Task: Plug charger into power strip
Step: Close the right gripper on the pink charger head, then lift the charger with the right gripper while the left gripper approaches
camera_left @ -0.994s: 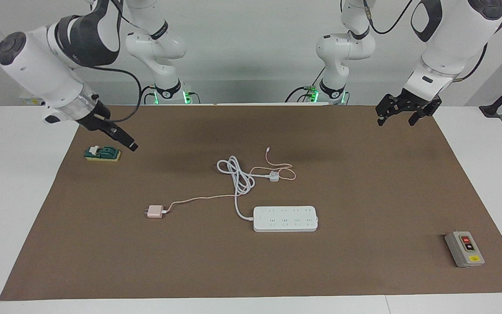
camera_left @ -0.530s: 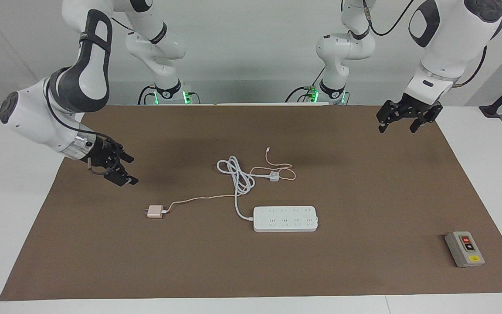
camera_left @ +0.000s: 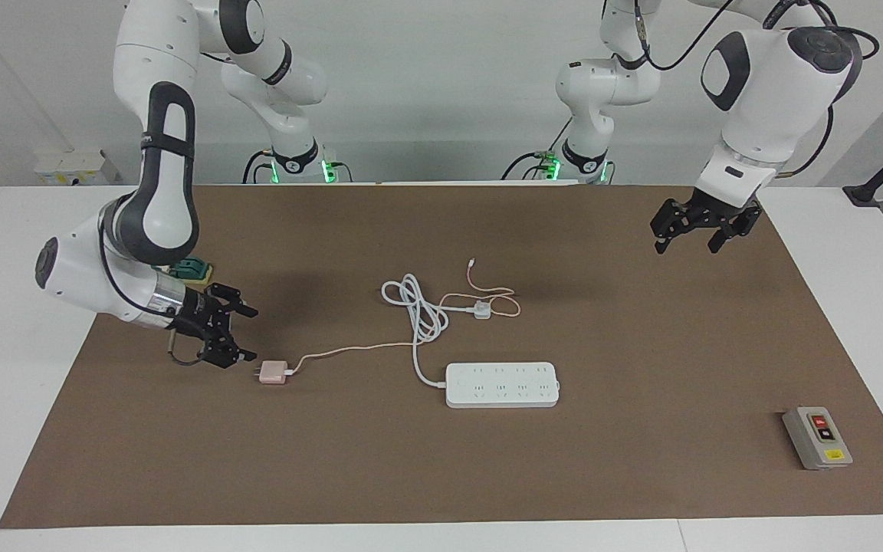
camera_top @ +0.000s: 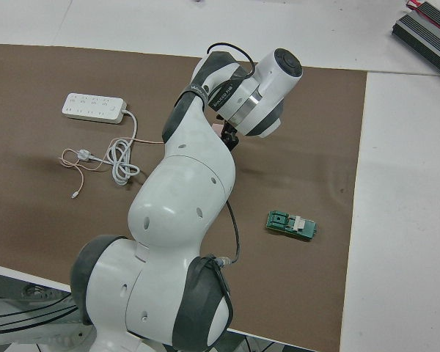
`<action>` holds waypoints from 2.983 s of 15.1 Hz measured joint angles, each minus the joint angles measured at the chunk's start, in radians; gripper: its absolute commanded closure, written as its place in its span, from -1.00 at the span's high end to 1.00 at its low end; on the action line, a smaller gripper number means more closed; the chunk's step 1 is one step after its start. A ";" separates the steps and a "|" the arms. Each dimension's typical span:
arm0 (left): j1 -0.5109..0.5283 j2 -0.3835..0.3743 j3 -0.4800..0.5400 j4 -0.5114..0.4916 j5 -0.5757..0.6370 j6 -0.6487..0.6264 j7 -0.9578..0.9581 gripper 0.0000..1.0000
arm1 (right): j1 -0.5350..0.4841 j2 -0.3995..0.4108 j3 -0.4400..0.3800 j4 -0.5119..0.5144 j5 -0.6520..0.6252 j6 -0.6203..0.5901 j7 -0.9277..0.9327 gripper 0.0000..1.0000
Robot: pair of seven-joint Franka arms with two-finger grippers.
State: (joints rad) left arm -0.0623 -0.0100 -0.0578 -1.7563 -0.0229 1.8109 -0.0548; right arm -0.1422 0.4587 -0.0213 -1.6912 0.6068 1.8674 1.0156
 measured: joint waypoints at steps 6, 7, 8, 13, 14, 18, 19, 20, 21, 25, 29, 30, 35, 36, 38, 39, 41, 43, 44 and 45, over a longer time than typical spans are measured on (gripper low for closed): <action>-0.004 -0.002 -0.003 -0.009 0.000 -0.003 0.000 1.00 | 0.007 0.061 0.008 0.031 0.025 0.083 0.000 1.00; -0.006 -0.002 -0.002 -0.010 0.000 -0.008 -0.001 1.00 | 0.011 0.068 0.012 0.033 0.027 0.103 0.000 1.00; -0.007 -0.002 -0.003 -0.010 -0.001 -0.013 -0.001 1.00 | 0.018 0.075 0.013 0.034 0.032 0.118 -0.001 1.00; -0.028 -0.003 -0.012 -0.010 -0.012 -0.048 -0.002 1.00 | 0.009 0.120 0.009 0.034 0.062 0.123 -0.074 1.00; -0.033 -0.003 -0.012 -0.011 -0.028 -0.065 -0.002 1.00 | 0.002 0.129 0.008 0.034 0.074 0.123 -0.089 1.00; -0.037 0.012 -0.010 -0.013 -0.099 -0.079 0.009 1.00 | -0.001 0.140 0.010 0.036 0.116 0.124 -0.099 1.00; -0.037 0.018 -0.009 -0.012 -0.112 -0.079 0.017 1.00 | 0.001 0.141 0.011 0.036 0.121 0.125 -0.099 0.98; -0.036 0.024 -0.007 -0.010 -0.119 -0.080 0.027 1.00 | 0.003 0.142 0.011 0.036 0.122 0.127 -0.099 0.87; -0.036 0.030 -0.006 -0.006 -0.124 -0.084 0.042 1.00 | 0.005 0.143 0.011 0.036 0.122 0.135 -0.099 0.68; -0.011 0.061 0.002 0.012 -0.217 -0.106 0.096 1.00 | 0.006 0.146 0.012 0.036 0.122 0.138 -0.111 -0.83; 0.009 0.088 0.005 0.025 -0.323 -0.165 0.102 1.00 | 0.006 0.143 0.011 0.036 0.122 0.132 -0.123 -1.00; 0.017 0.100 0.005 0.034 -0.361 -0.188 0.103 1.00 | 0.006 0.143 0.011 0.036 0.122 0.132 -0.123 -1.00; 0.065 0.185 0.007 0.065 -0.626 -0.237 0.129 1.00 | 0.030 0.143 0.016 0.061 0.122 0.122 -0.098 -1.00; 0.082 0.199 0.007 0.065 -0.663 -0.240 0.157 1.00 | 0.045 0.142 0.017 0.086 0.122 0.098 -0.073 -1.00; 0.121 0.220 0.008 0.066 -0.729 -0.257 0.204 1.00 | 0.075 0.139 0.017 0.154 0.122 0.040 -0.002 -1.00; 0.137 0.231 0.009 0.066 -0.762 -0.273 0.219 1.00 | 0.091 0.134 0.017 0.188 0.122 0.015 0.031 -1.00; 0.158 0.247 0.009 0.066 -0.852 -0.286 0.230 1.00 | 0.125 0.113 0.018 0.223 0.122 -0.010 0.083 -1.00; 0.164 0.278 0.010 0.067 -0.980 -0.284 0.232 1.00 | 0.160 0.089 0.021 0.233 0.123 -0.021 0.125 -1.00; 0.163 0.301 0.006 0.068 -1.056 -0.274 0.234 1.00 | 0.183 0.081 0.023 0.241 0.124 -0.021 0.150 -1.00; 0.160 0.326 0.000 0.068 -1.124 -0.261 0.237 1.00 | 0.209 0.075 0.024 0.251 0.125 -0.021 0.183 -1.00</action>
State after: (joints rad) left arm 0.0978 0.3156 -0.0580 -1.6881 -1.1466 1.5498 0.1827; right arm 0.0671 0.5333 0.0025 -1.4403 0.7314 1.8464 1.1987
